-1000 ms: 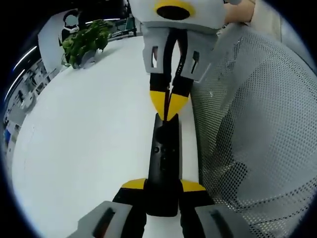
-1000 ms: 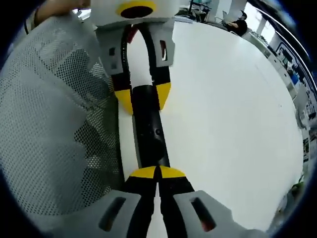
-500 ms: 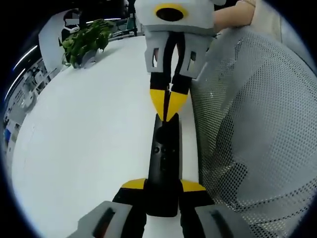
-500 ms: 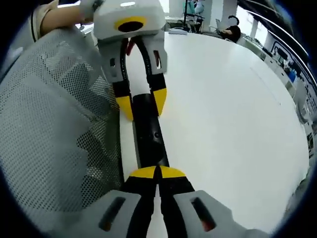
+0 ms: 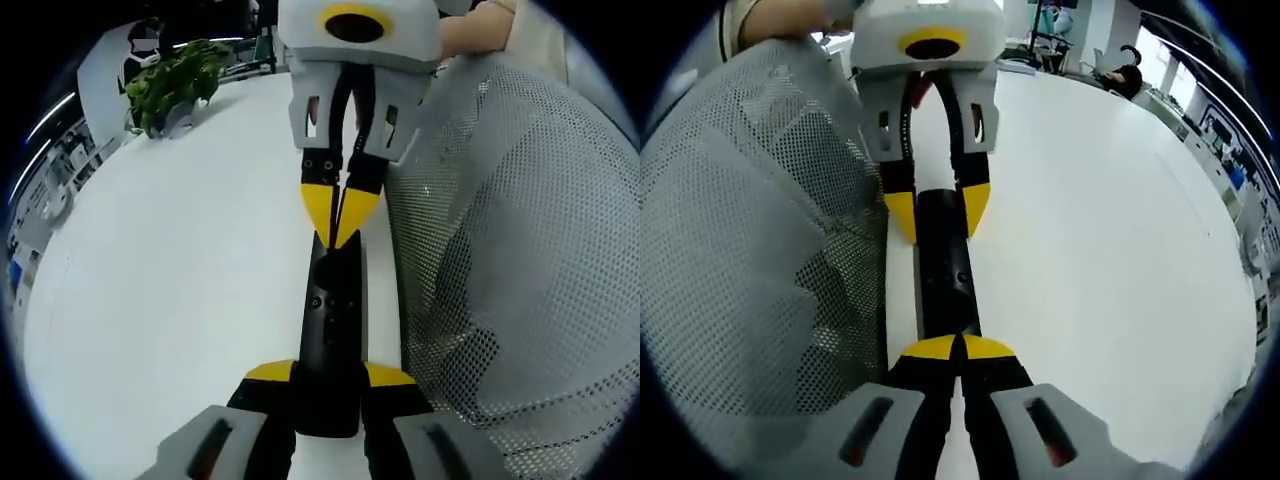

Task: Press the specified remote control buttons in sequence, fully releasing each button before pressing the next.

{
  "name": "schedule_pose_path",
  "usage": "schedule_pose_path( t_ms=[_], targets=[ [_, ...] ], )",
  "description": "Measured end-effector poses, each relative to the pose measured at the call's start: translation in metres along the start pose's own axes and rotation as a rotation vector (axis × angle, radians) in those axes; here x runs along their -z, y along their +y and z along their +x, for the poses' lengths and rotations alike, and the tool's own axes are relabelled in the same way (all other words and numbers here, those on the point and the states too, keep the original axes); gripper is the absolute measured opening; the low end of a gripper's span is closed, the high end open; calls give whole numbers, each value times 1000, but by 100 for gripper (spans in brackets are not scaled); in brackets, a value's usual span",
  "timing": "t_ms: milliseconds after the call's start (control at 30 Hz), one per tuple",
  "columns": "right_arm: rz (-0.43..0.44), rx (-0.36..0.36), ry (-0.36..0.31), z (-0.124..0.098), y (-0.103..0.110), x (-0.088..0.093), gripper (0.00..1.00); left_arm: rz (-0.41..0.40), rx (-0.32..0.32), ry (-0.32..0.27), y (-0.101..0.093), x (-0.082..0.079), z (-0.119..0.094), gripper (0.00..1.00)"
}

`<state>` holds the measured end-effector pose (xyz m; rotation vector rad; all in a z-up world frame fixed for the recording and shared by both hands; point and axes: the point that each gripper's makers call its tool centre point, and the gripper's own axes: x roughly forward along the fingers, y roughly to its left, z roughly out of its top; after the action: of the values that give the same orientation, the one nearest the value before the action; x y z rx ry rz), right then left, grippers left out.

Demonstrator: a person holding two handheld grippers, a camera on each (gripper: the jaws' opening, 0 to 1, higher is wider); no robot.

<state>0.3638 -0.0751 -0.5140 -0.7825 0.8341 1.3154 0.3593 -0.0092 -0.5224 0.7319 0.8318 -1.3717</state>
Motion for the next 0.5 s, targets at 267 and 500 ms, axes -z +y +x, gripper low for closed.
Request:
schedule_pose_path(
  t_ms=[267, 500],
  targets=[
    [-51, 18, 14, 5, 4, -7, 0, 3, -2, -1, -1, -1, 0, 24],
    [-29, 9, 22, 5, 4, -7, 0, 3, -1, -1, -1, -1, 0, 24]
  ],
)
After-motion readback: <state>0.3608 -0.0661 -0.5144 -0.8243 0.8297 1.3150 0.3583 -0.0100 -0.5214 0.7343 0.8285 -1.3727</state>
